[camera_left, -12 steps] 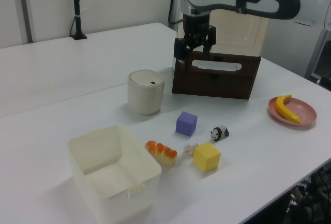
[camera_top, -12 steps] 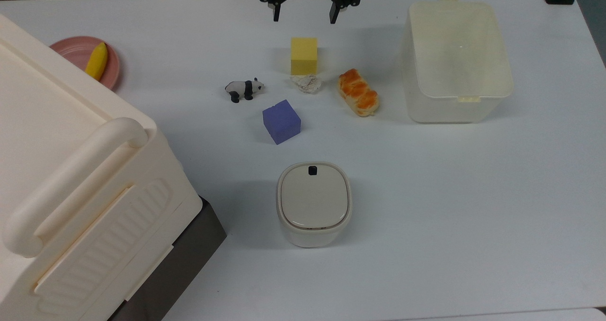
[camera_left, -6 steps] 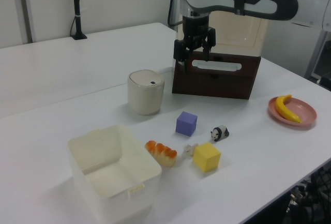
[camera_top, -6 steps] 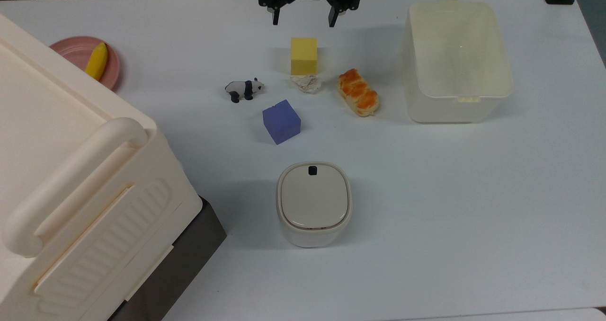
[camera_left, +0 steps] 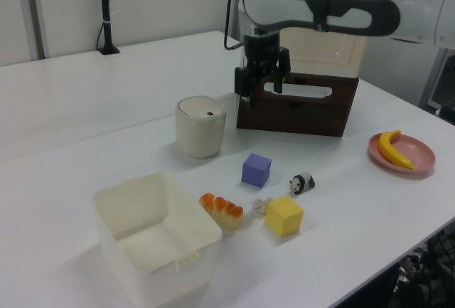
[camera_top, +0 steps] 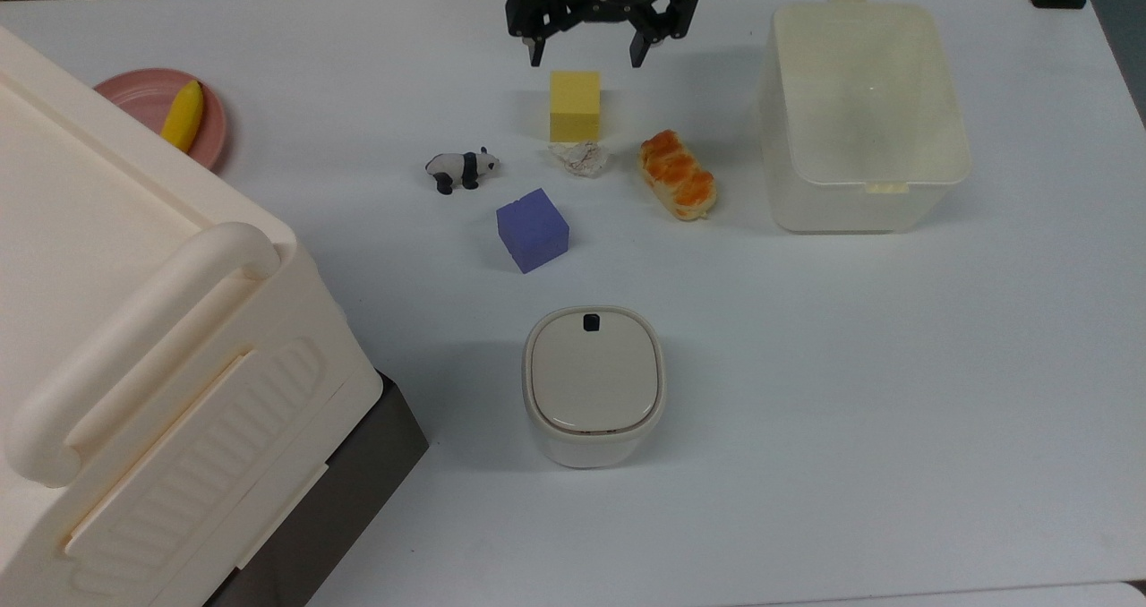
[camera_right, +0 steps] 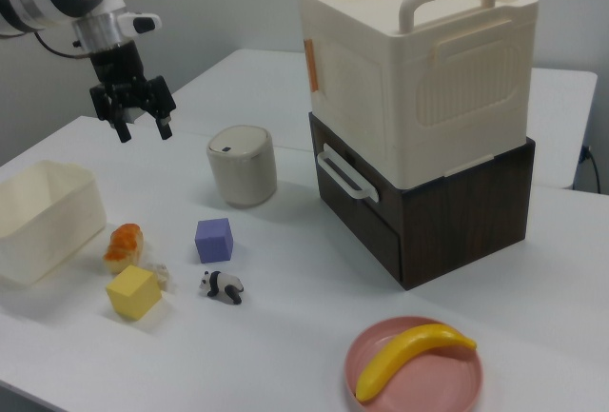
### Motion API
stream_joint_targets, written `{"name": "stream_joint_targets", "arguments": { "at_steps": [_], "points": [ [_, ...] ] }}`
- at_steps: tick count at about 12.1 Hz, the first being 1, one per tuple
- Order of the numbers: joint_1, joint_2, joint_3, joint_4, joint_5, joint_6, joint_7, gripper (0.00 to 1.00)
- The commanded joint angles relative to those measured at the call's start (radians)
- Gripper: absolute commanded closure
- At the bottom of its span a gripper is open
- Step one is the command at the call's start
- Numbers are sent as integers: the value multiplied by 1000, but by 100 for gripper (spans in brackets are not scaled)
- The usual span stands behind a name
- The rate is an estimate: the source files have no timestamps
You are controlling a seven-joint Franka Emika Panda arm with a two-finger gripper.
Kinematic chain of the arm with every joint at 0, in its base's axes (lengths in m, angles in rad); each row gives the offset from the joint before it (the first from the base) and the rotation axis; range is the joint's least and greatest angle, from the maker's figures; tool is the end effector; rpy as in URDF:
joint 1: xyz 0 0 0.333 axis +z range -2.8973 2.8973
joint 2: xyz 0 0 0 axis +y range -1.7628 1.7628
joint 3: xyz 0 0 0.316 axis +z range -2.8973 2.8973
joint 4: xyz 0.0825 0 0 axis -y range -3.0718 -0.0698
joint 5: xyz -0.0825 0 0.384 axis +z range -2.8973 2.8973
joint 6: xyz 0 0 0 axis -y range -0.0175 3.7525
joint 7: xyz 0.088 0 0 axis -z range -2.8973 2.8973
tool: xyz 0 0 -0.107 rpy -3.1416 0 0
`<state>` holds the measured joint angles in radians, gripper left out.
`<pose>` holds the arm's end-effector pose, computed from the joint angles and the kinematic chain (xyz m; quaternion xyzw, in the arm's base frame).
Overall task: Put the bread in the basket
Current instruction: 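Move the gripper down over the orange-topped bread roll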
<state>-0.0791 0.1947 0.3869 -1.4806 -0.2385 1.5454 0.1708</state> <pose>0.5886 0.1383 0.5606 0.9924 0.0708 -0.0364 0.0937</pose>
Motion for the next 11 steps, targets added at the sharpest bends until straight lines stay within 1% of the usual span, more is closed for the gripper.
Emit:
{"name": "stream_joint_targets", "arguments": {
  "at_steps": [1, 3, 4, 7, 9, 11],
  "points": [
    [44, 19, -8, -9, -33, 31, -17, 0],
    [67, 15, -8, -13, -35, 24, -17, 0],
    [90, 14, -8, -21, -33, 18, -19, 0],
    [153, 20, -8, -84, -33, 30, -74, 0],
    [171, 19, -8, -107, -33, 33, -185, 0],
    [162, 20, -8, -125, -35, 67, -324, 0]
  ]
}}
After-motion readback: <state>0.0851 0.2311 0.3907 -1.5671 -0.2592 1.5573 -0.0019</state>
